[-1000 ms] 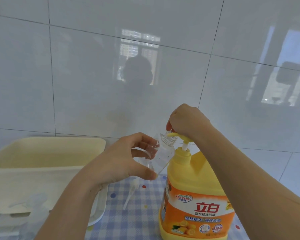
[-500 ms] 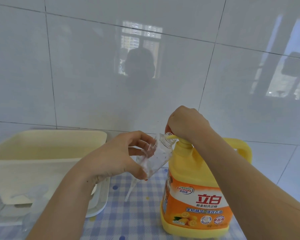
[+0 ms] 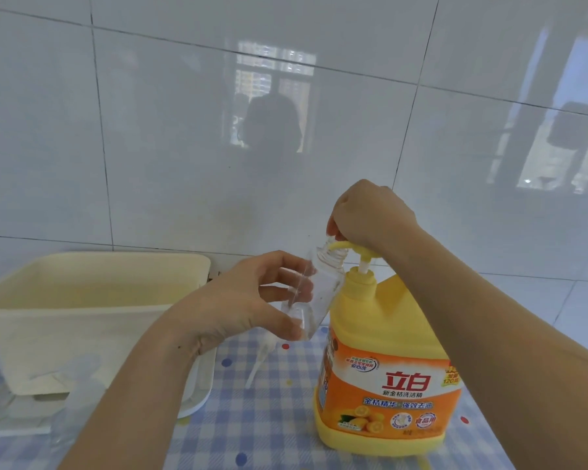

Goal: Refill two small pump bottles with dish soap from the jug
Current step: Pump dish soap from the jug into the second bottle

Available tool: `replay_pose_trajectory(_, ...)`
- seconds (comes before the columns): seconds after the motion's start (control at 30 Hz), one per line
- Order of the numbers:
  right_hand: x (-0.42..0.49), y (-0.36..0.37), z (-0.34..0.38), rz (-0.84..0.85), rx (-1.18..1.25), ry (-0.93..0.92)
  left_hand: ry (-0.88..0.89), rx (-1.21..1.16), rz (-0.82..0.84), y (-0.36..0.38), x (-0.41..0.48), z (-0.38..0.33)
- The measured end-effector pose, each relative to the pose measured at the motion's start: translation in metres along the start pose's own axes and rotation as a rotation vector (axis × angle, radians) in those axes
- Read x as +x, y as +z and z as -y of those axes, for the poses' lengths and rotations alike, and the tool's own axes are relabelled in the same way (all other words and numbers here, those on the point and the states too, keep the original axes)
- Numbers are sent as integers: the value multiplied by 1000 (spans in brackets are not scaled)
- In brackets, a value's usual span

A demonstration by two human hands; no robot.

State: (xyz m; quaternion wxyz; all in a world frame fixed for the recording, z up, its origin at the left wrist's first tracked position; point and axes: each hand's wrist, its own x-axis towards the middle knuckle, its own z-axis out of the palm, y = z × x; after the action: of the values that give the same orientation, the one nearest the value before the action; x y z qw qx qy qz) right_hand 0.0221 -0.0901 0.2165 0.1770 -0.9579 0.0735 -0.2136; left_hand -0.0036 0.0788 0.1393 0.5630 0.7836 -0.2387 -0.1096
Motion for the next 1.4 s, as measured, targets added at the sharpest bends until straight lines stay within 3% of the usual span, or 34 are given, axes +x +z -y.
replay_pose_trajectory(0.87, -9, 15, -6, 34, -37, 5, -5, 60, 52, -6, 5, 11)
replay_pose_trajectory(1.4, 0, -4, 4, -63, -76, -36, 14, -119, 77, 1, 4, 4)
